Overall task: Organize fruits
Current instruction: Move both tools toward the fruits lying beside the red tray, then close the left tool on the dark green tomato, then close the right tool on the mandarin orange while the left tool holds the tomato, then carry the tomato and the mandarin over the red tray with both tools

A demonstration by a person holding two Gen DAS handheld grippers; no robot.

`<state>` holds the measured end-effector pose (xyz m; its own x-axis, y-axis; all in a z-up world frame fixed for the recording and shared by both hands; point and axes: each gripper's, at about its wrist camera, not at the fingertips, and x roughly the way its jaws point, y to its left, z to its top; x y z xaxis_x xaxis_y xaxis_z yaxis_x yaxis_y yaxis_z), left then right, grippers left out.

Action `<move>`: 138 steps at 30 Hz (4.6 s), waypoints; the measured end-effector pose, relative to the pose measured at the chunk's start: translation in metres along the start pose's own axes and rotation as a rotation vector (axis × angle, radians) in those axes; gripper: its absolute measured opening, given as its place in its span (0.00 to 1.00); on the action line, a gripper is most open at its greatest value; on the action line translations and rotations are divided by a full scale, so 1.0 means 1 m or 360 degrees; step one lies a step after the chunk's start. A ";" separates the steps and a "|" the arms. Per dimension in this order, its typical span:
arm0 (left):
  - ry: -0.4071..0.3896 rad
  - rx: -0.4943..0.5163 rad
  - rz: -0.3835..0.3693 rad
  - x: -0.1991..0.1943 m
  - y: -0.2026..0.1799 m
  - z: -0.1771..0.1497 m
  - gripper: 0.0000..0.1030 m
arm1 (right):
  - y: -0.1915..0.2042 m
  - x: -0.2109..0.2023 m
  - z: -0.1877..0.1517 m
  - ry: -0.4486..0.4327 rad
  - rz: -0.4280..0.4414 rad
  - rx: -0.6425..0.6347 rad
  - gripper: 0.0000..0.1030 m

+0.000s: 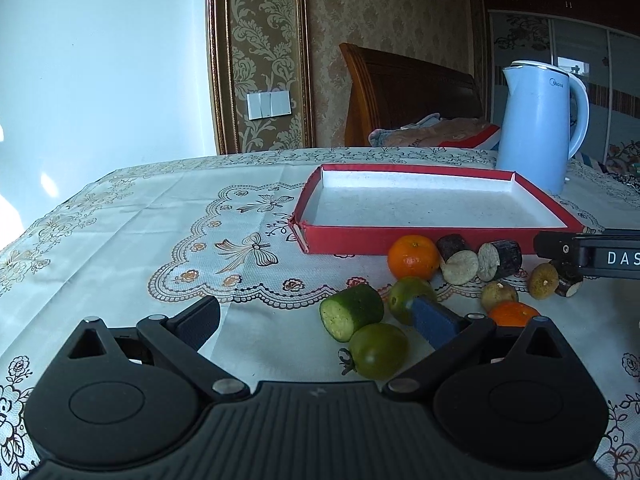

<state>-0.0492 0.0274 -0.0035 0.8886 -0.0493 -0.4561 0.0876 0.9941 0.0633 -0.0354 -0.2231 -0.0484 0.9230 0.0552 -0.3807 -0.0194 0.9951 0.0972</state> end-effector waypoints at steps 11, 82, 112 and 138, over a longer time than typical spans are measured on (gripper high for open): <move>0.0105 -0.0023 0.0002 0.011 0.003 -0.001 1.00 | 0.001 0.003 0.000 0.0027 -0.0006 -0.0003 1.00; 0.0211 0.0008 -0.0179 0.015 0.000 -0.006 0.33 | -0.004 -0.010 -0.002 0.0045 0.0045 -0.0011 1.00; 0.0226 -0.0043 -0.0164 0.018 0.005 -0.007 0.33 | 0.051 -0.007 -0.023 0.0312 0.0342 -0.0266 0.66; 0.0200 -0.0045 -0.0167 0.013 0.006 -0.008 0.33 | 0.052 -0.013 -0.022 0.0281 0.0330 -0.0305 0.39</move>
<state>-0.0404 0.0333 -0.0161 0.8119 -0.1424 -0.5662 0.1626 0.9866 -0.0149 -0.0567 -0.1698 -0.0590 0.8115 0.2546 -0.5260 -0.2871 0.9577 0.0207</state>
